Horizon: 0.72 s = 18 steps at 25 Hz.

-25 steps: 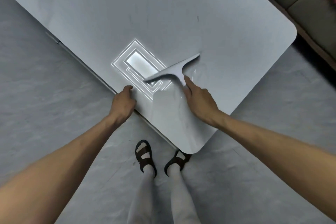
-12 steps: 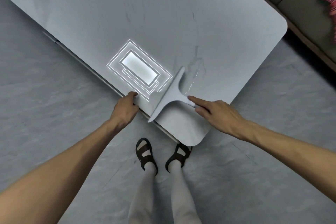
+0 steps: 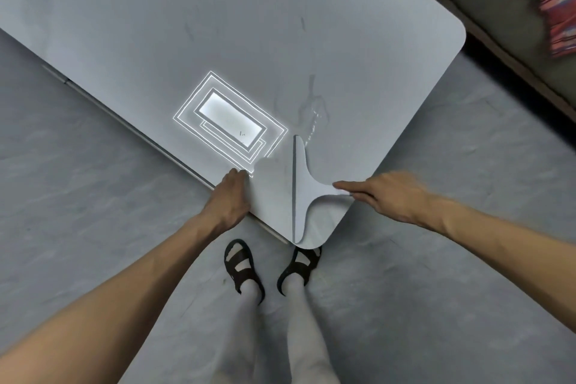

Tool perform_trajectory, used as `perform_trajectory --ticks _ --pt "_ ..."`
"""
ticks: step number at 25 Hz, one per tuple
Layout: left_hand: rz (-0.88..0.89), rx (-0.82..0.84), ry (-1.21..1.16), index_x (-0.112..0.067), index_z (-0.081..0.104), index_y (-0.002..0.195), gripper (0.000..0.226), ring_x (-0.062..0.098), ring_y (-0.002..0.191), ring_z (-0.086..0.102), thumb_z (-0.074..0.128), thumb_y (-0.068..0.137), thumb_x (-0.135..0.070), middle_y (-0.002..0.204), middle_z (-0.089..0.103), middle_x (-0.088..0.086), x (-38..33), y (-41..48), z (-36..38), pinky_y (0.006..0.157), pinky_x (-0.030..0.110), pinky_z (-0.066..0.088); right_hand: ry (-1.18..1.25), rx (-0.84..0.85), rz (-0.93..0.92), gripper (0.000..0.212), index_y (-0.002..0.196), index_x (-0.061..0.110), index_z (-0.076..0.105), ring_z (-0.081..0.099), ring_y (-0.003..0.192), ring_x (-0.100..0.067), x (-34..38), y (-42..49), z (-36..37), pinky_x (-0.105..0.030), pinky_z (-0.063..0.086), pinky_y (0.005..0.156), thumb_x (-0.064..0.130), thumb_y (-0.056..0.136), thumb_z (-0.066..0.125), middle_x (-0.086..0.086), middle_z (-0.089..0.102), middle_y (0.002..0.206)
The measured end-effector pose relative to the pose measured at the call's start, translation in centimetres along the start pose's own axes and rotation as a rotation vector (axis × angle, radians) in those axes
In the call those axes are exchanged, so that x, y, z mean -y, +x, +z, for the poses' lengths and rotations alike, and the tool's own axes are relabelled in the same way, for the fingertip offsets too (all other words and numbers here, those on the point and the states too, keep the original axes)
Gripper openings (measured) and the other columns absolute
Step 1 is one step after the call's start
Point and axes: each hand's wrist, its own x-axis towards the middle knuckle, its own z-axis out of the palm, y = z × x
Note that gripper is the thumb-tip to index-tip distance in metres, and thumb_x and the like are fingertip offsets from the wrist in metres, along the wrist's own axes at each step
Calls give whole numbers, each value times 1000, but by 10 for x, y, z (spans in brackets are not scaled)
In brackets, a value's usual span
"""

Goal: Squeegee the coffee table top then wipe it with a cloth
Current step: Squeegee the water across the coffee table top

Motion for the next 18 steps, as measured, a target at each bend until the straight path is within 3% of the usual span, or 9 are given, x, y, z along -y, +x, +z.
perform_trajectory --ticks 4,7,8,12,15,18 --pt "-46 -17 -15 -2 45 122 47 36 108 51 48 75 4 117 50 18 -17 6 7 93 46 45 -10 10 7 40 137 68 22 65 89 -16 -29 -25 -7 -27 35 58 56 99 23 16 68 109" --pt "-93 -88 -76 -3 43 129 51 37 115 52 50 79 3 129 51 19 -17 4 8 92 39 44 0 25 -105 39 135 69 21 63 86 -14 -16 -13 -14 -21 26 53 55 100 27 19 64 92" --pt "-105 -118 -90 -4 42 130 51 37 112 54 50 79 2 129 52 19 -17 5 8 88 39 45 -11 42 -160 39 136 68 22 62 86 -14 -7 -5 -14 -21 24 54 53 100 28 17 62 88" --pt "-112 -197 -60 -7 41 126 47 29 87 54 50 80 1 118 57 18 -19 9 8 70 35 44 -93 89 -330 40 140 58 31 63 92 -20 25 27 -2 -28 32 64 45 103 30 6 67 107" --pt "-114 -156 -50 -4 38 133 56 38 114 51 50 79 3 134 48 21 -23 12 11 90 41 45 -118 64 -286 40 140 59 30 63 90 -22 6 28 0 -30 34 65 45 103 29 4 67 105" --pt "-117 -149 -68 -4 38 133 53 39 120 49 46 82 4 137 46 21 -32 13 13 95 42 43 -61 33 -149 39 137 64 31 64 94 -22 -32 12 -9 -29 32 64 47 102 31 7 68 106"
